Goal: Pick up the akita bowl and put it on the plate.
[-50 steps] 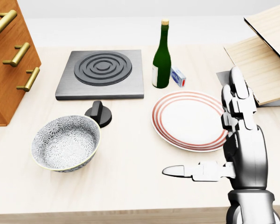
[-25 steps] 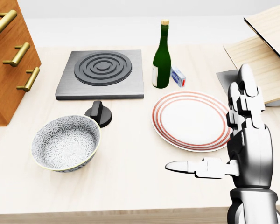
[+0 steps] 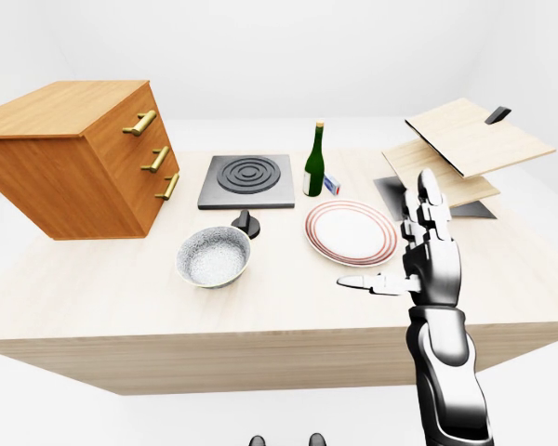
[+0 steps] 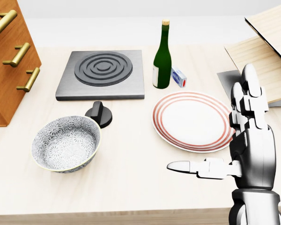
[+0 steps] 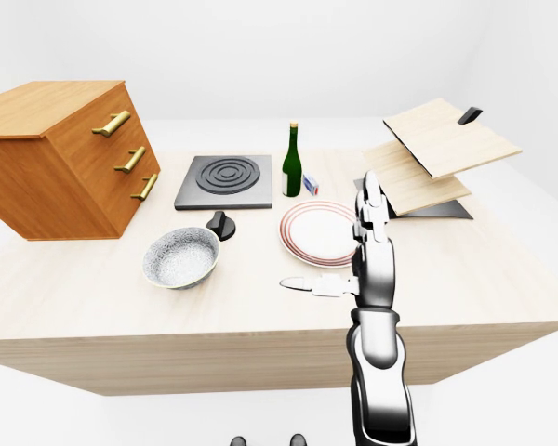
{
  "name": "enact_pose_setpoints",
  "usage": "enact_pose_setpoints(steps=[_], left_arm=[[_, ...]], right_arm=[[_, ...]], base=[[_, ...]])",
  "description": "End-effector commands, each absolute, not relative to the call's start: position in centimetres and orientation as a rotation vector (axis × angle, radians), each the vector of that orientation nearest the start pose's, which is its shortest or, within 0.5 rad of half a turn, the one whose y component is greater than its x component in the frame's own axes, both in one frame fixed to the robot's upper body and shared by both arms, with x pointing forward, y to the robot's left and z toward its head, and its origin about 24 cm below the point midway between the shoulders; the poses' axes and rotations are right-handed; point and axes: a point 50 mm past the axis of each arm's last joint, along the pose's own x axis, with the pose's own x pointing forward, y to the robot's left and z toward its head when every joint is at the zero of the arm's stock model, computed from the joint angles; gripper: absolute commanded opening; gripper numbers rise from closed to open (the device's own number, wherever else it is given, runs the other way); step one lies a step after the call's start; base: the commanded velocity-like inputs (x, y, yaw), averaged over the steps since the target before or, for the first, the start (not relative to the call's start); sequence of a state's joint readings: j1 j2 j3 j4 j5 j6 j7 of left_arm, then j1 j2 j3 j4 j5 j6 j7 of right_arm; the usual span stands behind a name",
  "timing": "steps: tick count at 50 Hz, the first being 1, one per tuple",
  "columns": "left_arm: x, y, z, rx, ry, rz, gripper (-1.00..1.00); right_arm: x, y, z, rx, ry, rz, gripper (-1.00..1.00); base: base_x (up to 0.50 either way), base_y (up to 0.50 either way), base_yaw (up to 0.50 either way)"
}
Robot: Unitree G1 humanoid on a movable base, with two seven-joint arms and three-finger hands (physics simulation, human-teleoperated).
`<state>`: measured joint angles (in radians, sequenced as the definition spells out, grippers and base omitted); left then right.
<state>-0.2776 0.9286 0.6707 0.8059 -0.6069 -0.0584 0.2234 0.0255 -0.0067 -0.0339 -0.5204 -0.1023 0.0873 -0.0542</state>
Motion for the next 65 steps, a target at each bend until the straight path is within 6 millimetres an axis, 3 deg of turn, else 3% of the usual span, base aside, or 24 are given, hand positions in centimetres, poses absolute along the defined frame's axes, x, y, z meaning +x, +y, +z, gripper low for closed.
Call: enact_pose_setpoints(steps=[1, 33, 65], left_arm=[[18.42, 49.02, 15.8, -0.097, -0.175, 1.135, 1.0], [18.49, 49.02, 15.91, -0.075, -0.188, 1.123, 1.0], [18.49, 49.02, 15.88, -0.084, -0.191, 1.126, 1.0]], right_arm=[[22.83, -16.22, 14.66, -0.102, -0.411, -0.125, 0.96], [22.88, -15.89, 14.58, -0.077, -0.407, -0.094, 0.96], [22.69, -15.92, 14.87, -0.091, -0.421, -0.095, 0.96]], base=[[0.0, 0.0, 0.0], [0.01, 0.0, 0.0], [0.33, 0.0, 0.0]])
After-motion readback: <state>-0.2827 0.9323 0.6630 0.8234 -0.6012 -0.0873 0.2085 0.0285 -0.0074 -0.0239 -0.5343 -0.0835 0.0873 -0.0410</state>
